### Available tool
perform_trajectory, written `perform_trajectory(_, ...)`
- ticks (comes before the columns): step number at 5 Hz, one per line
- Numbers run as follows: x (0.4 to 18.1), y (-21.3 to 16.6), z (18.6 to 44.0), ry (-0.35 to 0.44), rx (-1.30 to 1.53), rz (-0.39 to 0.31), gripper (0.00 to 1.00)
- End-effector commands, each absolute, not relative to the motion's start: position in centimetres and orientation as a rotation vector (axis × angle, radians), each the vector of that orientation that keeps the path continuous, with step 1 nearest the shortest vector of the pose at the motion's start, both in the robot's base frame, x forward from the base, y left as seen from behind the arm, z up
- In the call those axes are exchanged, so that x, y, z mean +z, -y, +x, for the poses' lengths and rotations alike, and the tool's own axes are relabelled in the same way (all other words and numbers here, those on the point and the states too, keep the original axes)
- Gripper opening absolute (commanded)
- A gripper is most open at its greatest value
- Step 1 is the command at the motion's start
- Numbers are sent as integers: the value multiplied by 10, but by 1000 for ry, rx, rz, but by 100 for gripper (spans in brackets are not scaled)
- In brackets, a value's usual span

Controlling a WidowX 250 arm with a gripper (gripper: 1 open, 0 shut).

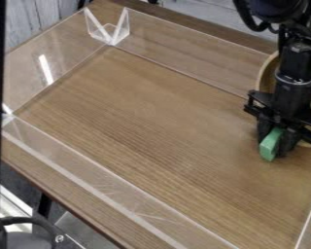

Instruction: Put the green block in the brown bowl

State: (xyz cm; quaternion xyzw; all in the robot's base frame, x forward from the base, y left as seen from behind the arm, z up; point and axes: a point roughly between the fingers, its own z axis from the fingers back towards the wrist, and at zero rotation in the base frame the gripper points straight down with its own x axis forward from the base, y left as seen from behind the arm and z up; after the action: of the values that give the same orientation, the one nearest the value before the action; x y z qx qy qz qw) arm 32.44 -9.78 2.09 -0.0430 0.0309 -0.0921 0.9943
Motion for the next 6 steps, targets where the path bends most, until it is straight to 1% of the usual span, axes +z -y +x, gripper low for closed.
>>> perform_trajectory(1, 23, 86, 333, -43, -152, -78, 0)
perform_trajectory(6, 21, 68, 337, -72, -92, -60, 0)
